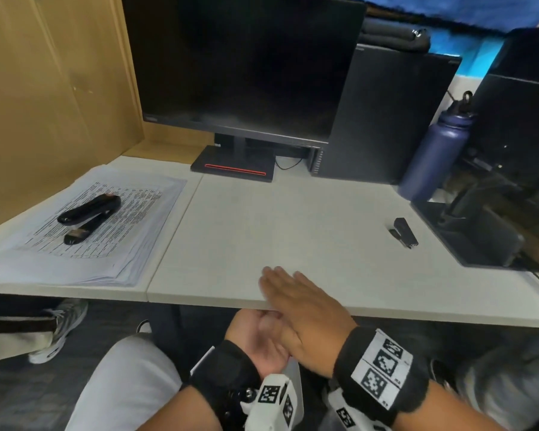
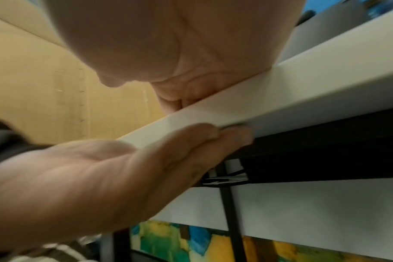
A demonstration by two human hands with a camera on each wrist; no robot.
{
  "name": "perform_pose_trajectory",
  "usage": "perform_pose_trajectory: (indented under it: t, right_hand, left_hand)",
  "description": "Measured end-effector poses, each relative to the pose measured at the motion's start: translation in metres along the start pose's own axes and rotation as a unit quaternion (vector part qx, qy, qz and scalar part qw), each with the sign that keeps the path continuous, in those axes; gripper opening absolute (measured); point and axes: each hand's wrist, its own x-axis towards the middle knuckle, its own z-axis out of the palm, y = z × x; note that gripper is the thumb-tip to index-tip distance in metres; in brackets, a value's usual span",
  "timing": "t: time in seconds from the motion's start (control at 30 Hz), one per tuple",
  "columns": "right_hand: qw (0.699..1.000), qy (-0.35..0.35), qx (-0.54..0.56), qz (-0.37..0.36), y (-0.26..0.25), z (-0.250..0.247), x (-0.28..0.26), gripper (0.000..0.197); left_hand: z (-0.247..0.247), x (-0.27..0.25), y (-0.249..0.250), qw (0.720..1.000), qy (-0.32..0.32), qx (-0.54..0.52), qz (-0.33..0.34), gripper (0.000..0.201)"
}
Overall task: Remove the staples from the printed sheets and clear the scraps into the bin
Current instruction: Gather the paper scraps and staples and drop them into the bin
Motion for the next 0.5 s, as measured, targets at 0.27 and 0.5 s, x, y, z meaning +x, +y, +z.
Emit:
perform_pose_trajectory:
  t: [0.27,0.5]
  right_hand:
    - [0.995,0.068,0.072,-0.004,0.036,0.002,-0.035,0.078]
    - [0.979,0.042,-0.106,0.171,0.088,0.008,-0.042,0.087]
  left_hand:
    - [0.009,0.003,-0.002,0.999,-0.036,-0.014,0.02,0.047]
    - [-0.053,0.056,-0.011,0.989,0.094,0.099,-0.061,0.045]
